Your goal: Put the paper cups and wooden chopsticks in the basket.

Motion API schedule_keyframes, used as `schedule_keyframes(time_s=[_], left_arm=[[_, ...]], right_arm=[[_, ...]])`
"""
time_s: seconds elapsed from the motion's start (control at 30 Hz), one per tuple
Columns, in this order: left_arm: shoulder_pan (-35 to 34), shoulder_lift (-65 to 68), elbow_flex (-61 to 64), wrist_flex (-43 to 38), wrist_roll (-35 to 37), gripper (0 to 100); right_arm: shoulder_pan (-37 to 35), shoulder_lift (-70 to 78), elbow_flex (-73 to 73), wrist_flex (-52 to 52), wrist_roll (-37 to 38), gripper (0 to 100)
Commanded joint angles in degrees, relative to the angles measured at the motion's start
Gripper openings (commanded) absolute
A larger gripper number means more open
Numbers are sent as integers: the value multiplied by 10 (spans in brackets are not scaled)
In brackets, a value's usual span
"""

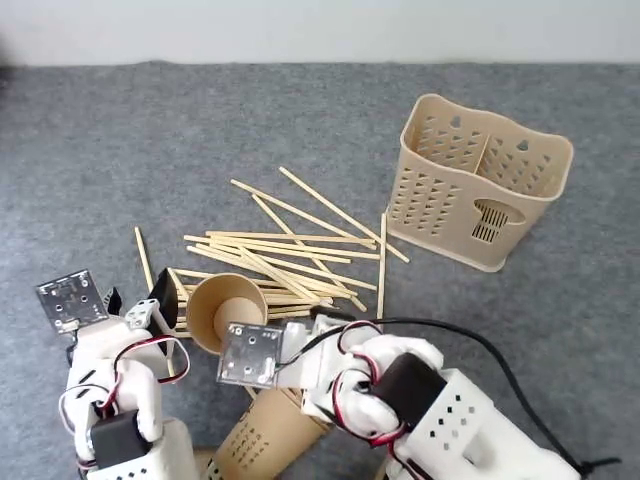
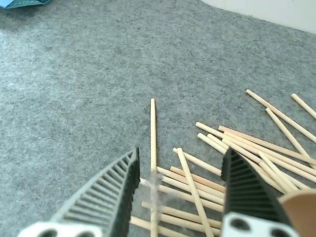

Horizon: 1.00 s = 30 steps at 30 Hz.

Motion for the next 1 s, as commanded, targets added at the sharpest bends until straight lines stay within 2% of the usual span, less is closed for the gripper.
schedule_keyframes(time_s=[0.0,0.23,0.63,0.73,0.9,0.97], left_arm=[[1,-9,-3,-15,4,261],[1,-9,-3,-15,4,261],[1,-9,-3,-15,4,261],[1,-9,-3,-15,3,261],[0,-9,-3,-15,3,261],[0,-9,-3,-15,3,261]], right_arm=[[-5,1,-27,-33,-16,326],[-4,10,-24,-63,-24,368],[-1,176,-18,-63,-25,364],[-1,182,-19,-62,-22,278],[31,182,-33,-58,-21,20],[61,182,-47,-51,-21,19]])
